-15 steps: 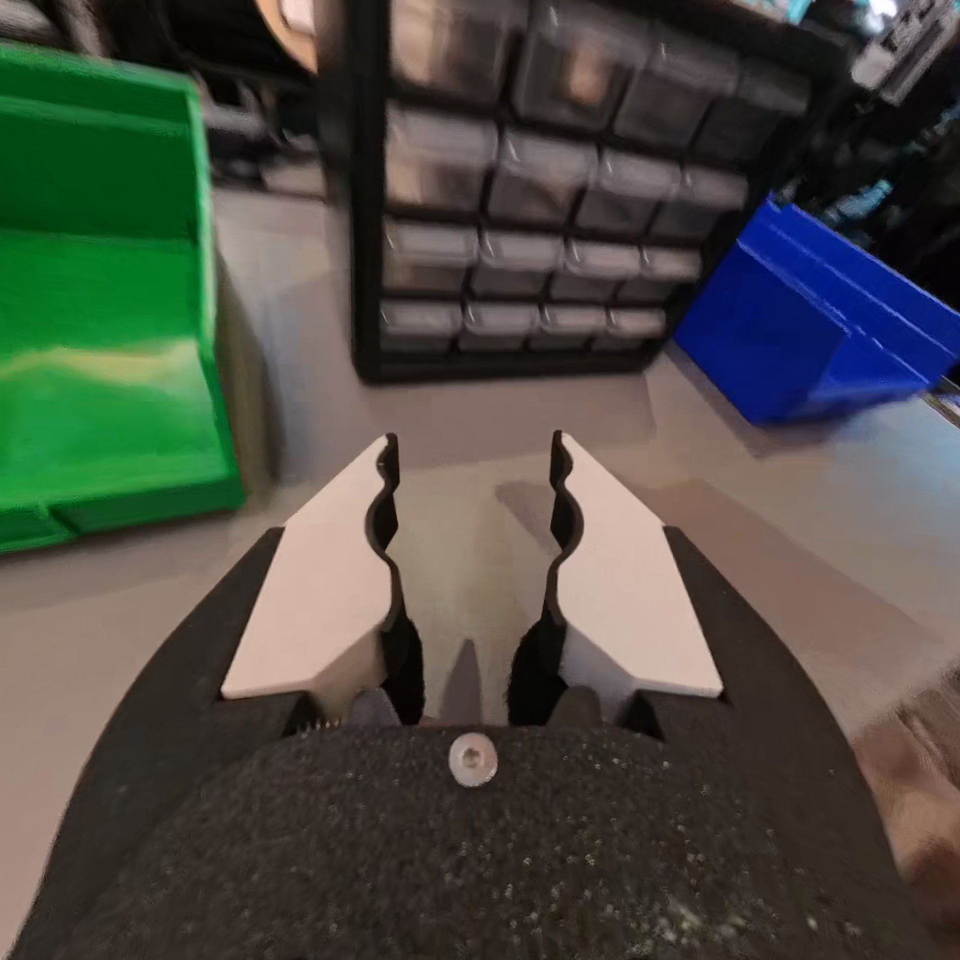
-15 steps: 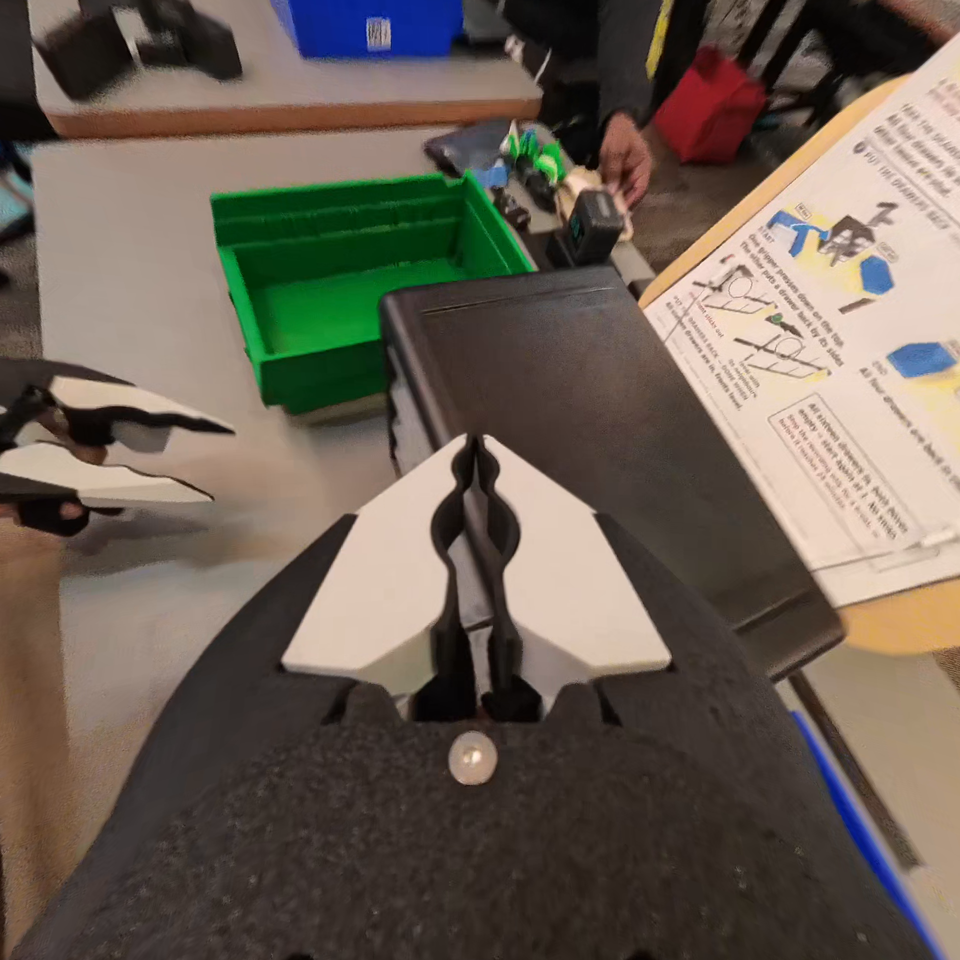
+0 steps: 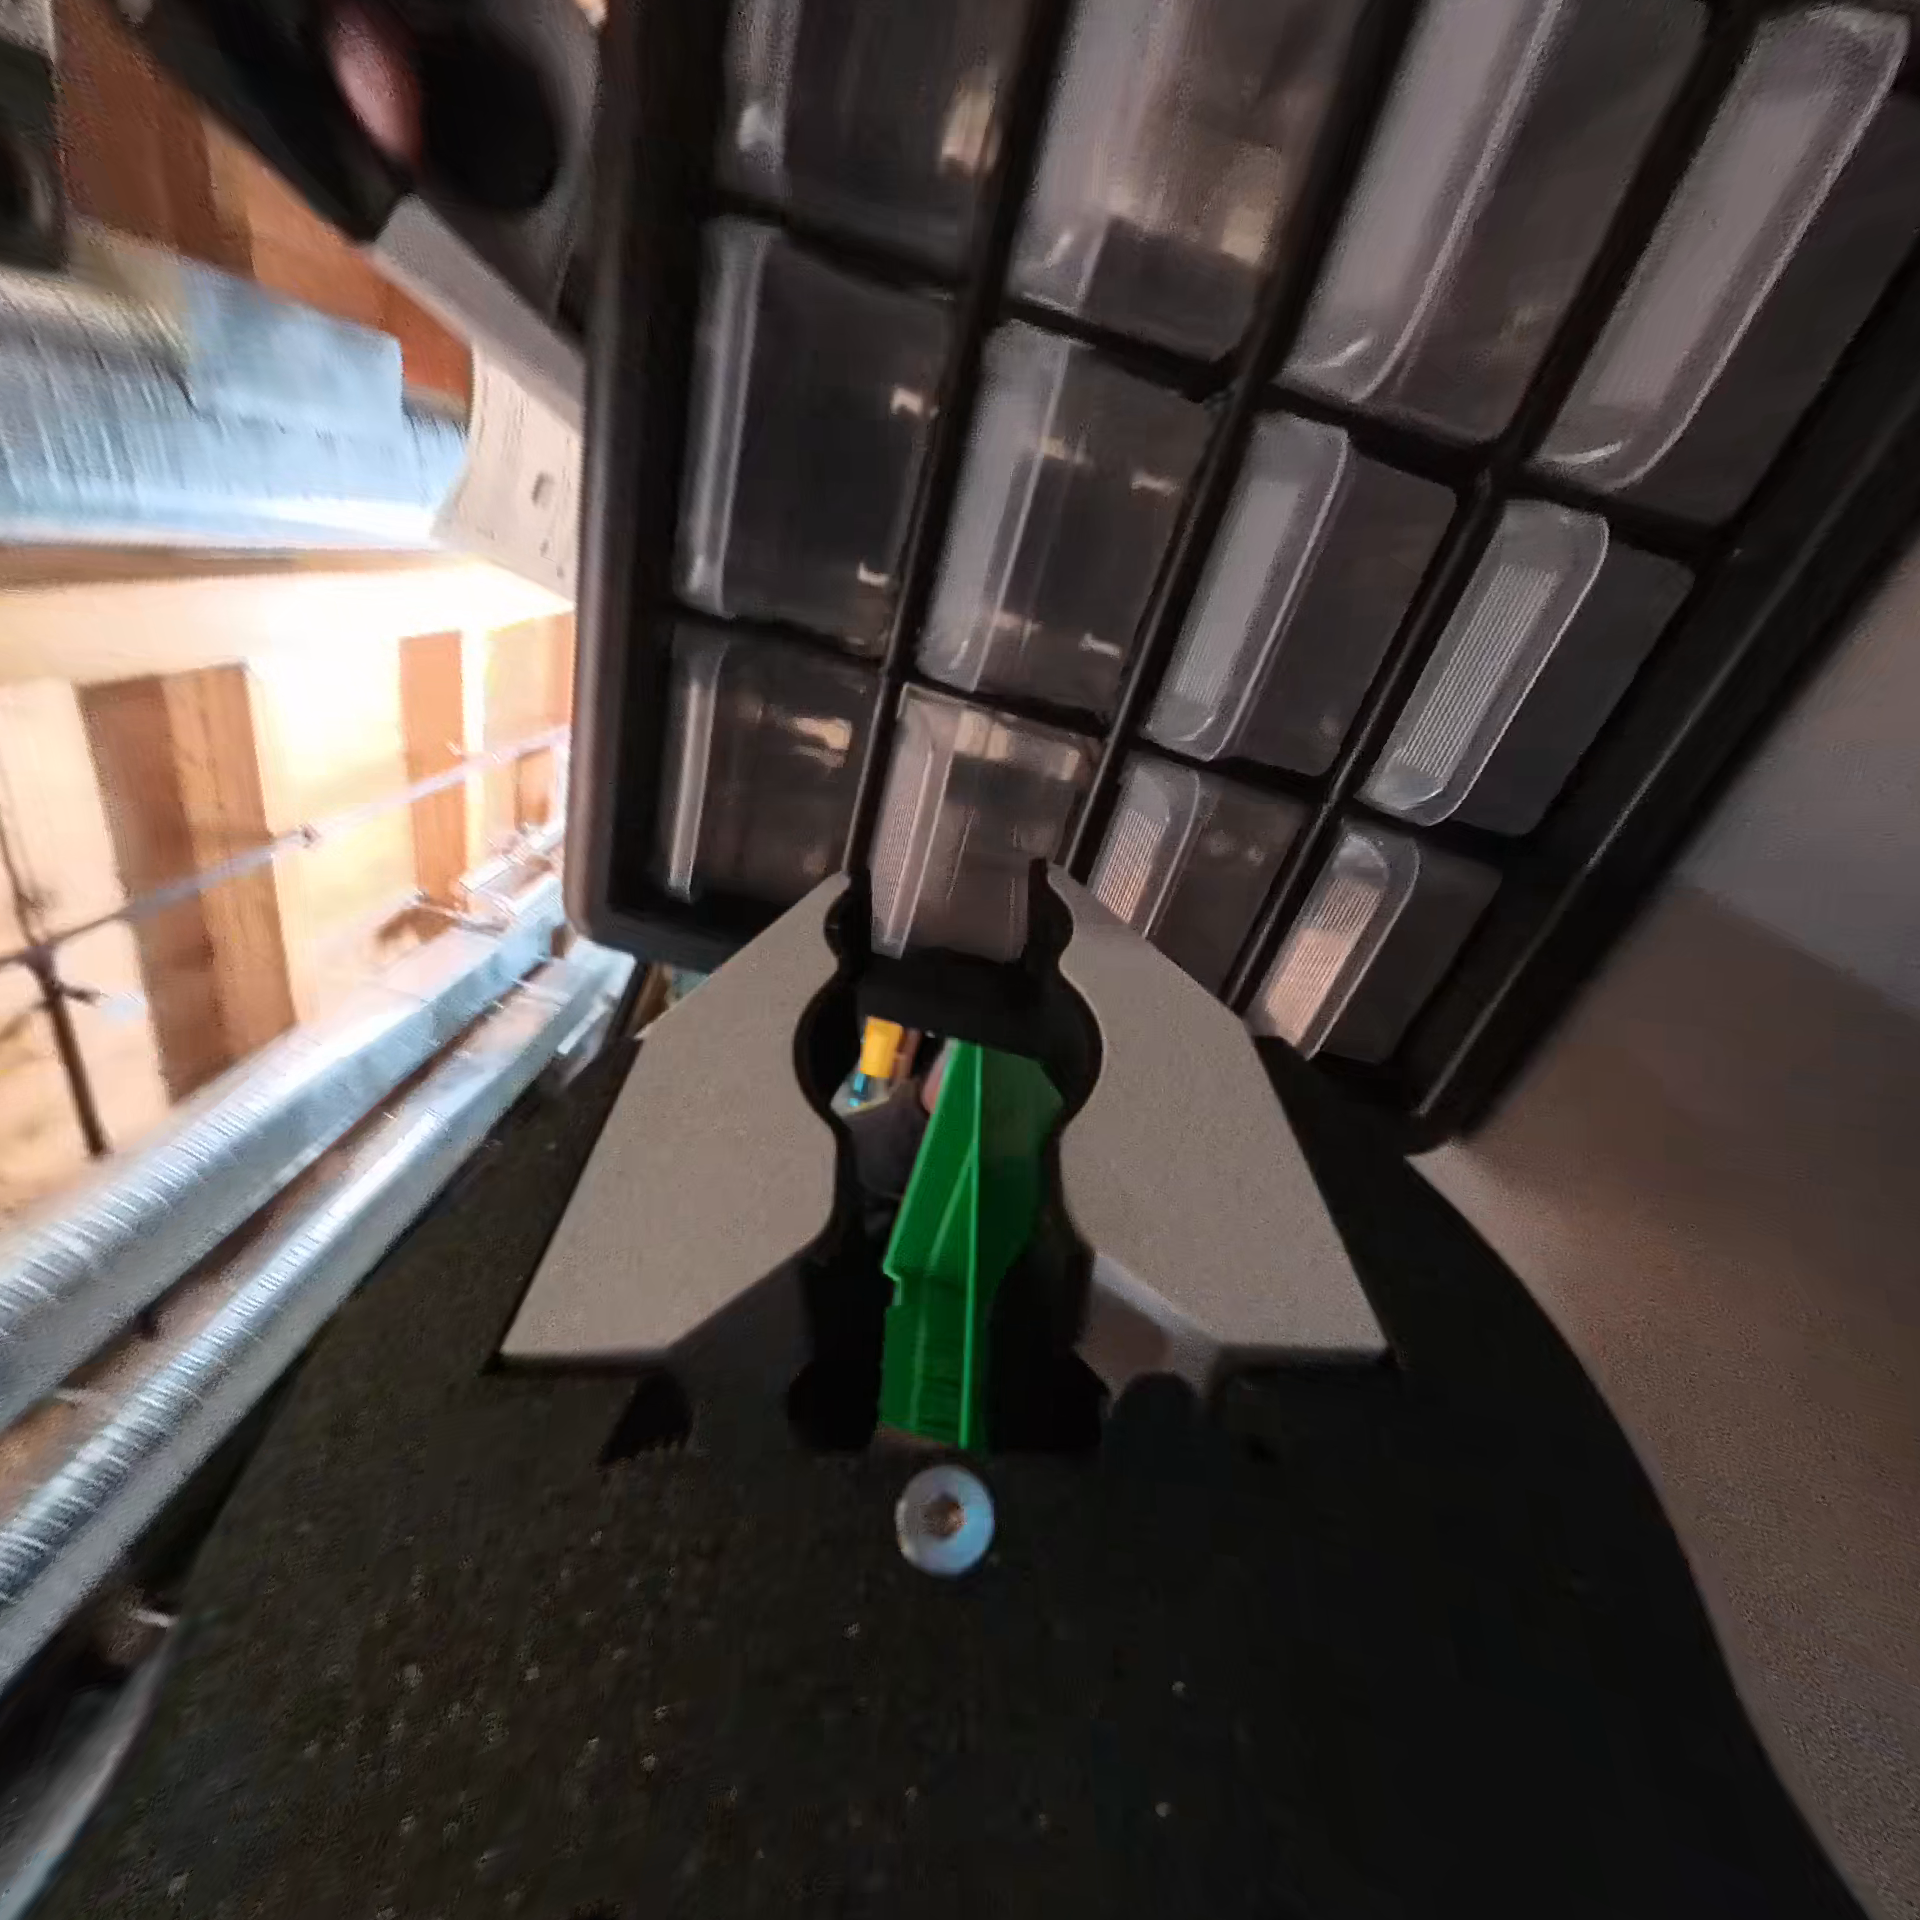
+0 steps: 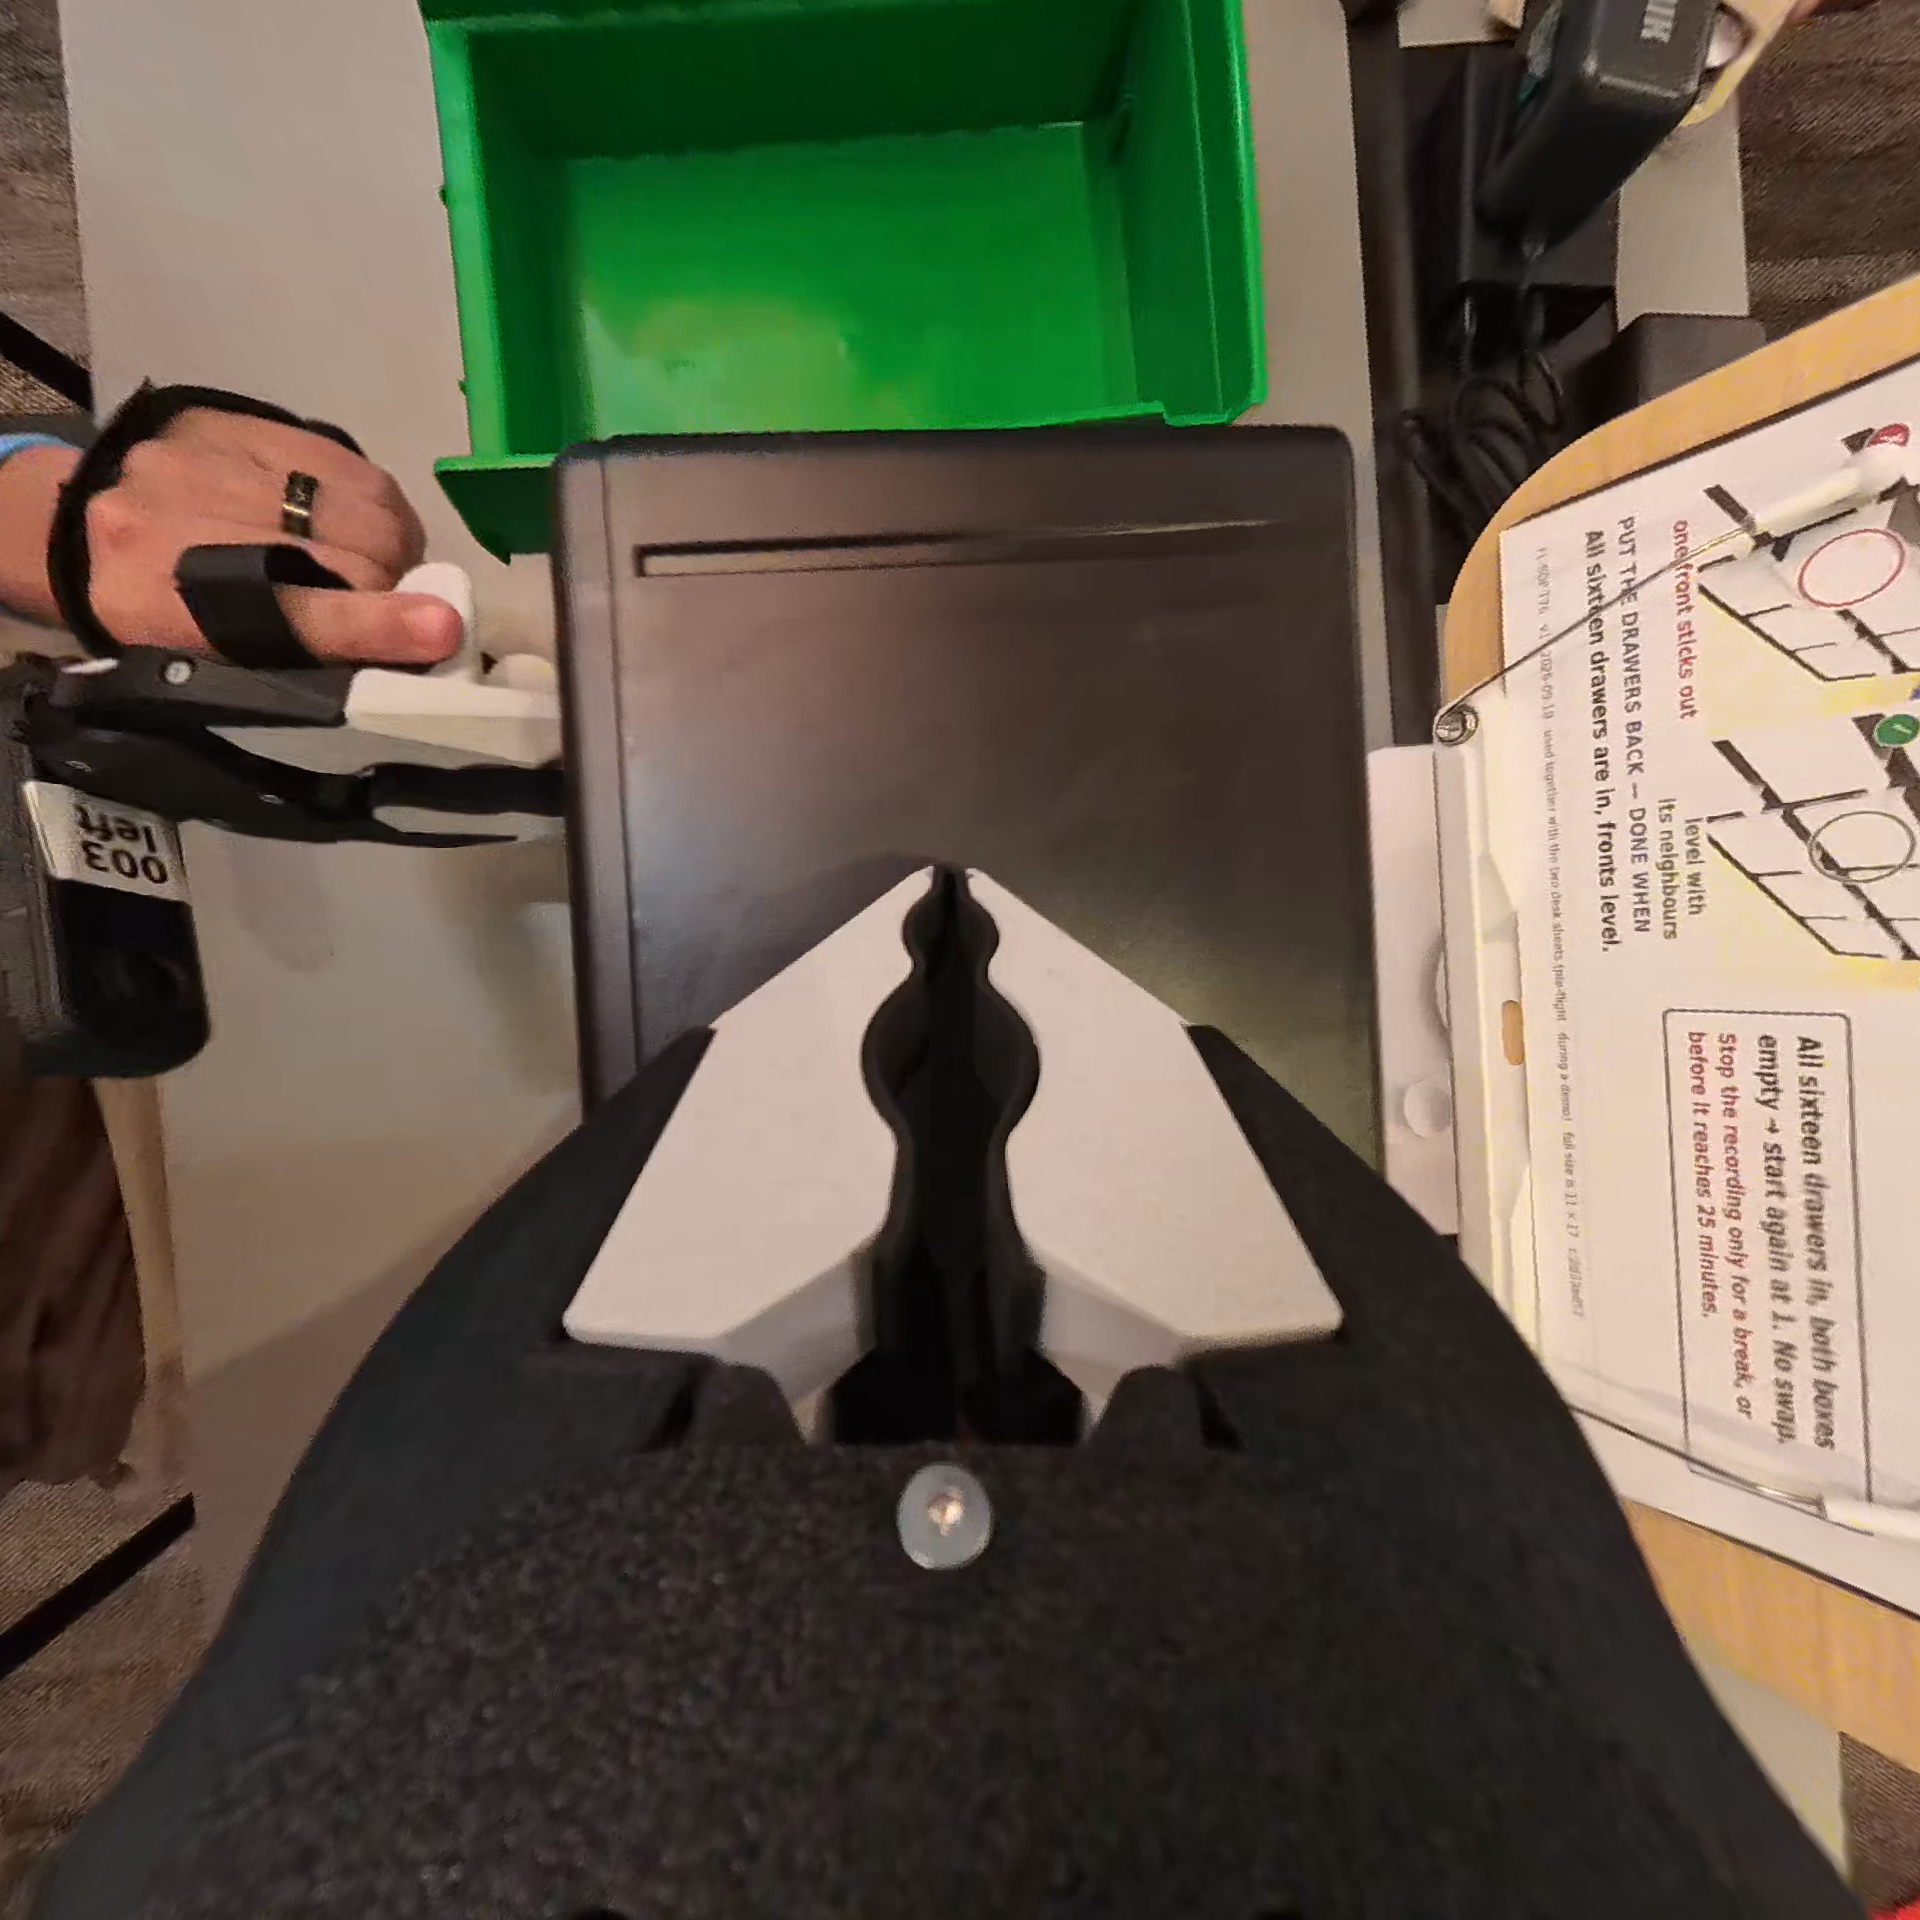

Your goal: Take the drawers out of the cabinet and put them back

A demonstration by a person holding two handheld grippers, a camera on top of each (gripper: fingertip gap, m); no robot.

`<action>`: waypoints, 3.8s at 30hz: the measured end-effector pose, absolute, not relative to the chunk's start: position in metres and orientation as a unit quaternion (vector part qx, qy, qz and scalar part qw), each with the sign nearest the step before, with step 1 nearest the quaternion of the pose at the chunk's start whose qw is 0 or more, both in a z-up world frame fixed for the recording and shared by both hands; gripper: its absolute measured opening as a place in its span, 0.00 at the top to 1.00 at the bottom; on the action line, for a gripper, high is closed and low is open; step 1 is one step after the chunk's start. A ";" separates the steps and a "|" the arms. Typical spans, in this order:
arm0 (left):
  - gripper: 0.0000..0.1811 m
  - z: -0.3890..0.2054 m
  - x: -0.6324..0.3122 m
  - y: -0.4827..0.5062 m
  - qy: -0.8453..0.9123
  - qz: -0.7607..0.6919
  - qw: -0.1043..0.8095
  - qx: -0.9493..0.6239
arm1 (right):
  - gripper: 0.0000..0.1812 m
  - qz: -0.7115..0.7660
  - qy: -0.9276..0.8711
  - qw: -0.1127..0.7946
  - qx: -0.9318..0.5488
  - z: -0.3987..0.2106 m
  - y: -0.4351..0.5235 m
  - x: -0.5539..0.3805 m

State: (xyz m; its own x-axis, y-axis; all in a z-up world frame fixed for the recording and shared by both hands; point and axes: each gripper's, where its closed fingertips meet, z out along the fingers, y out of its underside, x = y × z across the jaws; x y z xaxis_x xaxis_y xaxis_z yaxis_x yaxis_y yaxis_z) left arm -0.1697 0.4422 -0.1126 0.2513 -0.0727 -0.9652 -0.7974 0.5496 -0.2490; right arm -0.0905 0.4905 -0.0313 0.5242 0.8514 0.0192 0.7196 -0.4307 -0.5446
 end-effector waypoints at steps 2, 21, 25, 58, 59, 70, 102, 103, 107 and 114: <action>0.84 -0.114 -0.167 0.449 0.557 0.270 0.678 -0.395 | 1.00 0.126 -0.477 0.240 -0.836 -0.031 0.496 -0.092; 0.96 -0.098 -0.164 0.459 0.561 0.381 0.686 -0.263 | 1.00 0.112 -0.491 0.197 -0.841 -0.035 0.510 -0.100; 0.88 -0.094 -0.161 0.455 0.542 0.392 0.702 -0.244 | 1.00 0.105 -0.491 0.194 -0.843 -0.035 0.510 -0.100; 0.98 -0.100 -0.204 0.383 0.560 0.384 0.694 -0.240 | 1.00 0.097 -0.456 0.201 -0.862 -0.035 0.511 -0.101; 0.98 -0.100 -0.206 0.381 0.559 0.385 0.694 -0.240 | 1.00 0.097 -0.453 0.202 -0.863 -0.035 0.511 -0.100; 0.98 -0.100 -0.224 0.356 0.560 0.385 0.697 -0.229 | 1.00 0.094 -0.431 0.194 -0.876 -0.035 0.511 -0.100; 0.98 -0.158 -0.218 0.258 0.670 0.041 0.715 -0.194 | 1.00 0.129 -0.389 0.207 -0.888 -0.035 0.511 -0.100; 0.98 -0.162 -0.220 0.261 0.679 0.033 0.705 -0.202 | 1.00 0.131 -0.388 0.206 -0.888 -0.035 0.511 -0.100; 0.97 -0.173 -0.227 0.267 0.708 0.020 0.680 -0.192 | 1.00 0.126 -0.393 0.203 -0.888 -0.035 0.511 -0.100; 0.95 -0.205 -0.231 0.266 0.762 0.057 0.638 -0.092 | 1.00 0.111 -0.397 0.197 -0.890 -0.035 0.511 -0.100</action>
